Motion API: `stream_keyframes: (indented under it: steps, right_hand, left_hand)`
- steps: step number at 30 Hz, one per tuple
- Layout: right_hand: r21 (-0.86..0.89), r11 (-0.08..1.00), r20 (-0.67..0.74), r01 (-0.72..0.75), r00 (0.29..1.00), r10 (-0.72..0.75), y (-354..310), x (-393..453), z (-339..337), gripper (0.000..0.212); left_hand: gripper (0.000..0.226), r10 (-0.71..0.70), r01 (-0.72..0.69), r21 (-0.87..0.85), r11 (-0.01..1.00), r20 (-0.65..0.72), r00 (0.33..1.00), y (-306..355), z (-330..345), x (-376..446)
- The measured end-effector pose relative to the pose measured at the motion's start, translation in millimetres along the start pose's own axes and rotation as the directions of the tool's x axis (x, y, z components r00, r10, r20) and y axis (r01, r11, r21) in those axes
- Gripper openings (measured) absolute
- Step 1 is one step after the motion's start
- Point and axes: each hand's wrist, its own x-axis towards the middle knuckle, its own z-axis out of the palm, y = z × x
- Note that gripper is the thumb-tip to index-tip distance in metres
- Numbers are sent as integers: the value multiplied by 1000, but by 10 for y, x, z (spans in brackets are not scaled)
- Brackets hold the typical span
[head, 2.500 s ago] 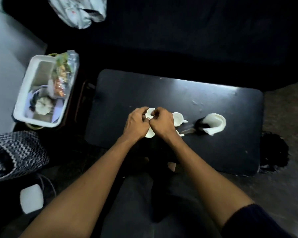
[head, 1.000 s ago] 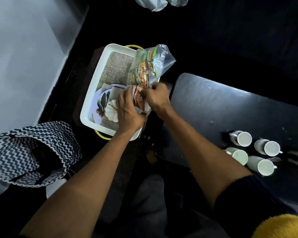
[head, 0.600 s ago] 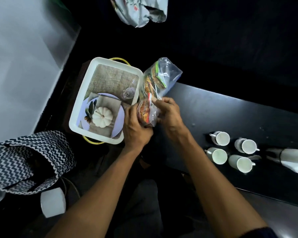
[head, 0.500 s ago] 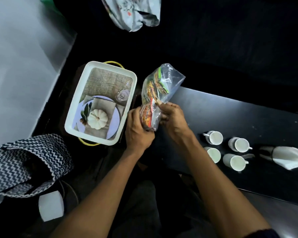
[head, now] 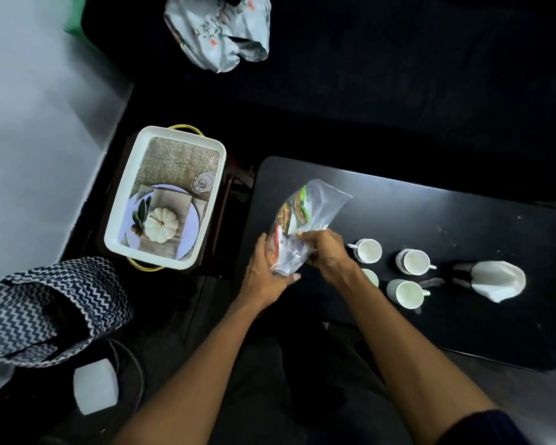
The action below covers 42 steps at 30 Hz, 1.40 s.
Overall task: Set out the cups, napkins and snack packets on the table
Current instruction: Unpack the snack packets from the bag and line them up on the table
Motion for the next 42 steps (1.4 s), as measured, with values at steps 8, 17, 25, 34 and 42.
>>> stream_keyframes:
  steps: [8, 17, 25, 34, 42]
  right_hand:
    - [-339, 920, -47, 196, 973, -225, 226, -60, 58, 21]
    - [-105, 976, -66, 192, 978, -200, 273, -100, -85, 22]
    - [-184, 948, -121, 258, 952, -283, 194, -73, -64, 54]
    - [-101, 962, 71, 253, 967, -247, 19, -99, -31, 43]
    - [-146, 958, 221, 248, 952, -212, 47, -142, -93, 31]
  left_hand:
    - [101, 38, -40, 13, 999, 119, 992, 287, 139, -66]
    - [35, -81, 80, -121, 989, -9, 997, 355, 193, -17]
    - [64, 226, -202, 104, 974, -352, 908, 419, 304, -207]
    - [26, 27, -158, -274, 949, -428, 903, 505, 314, -165]
    - [27, -243, 72, -461, 885, -323, 915, 470, 190, -46]
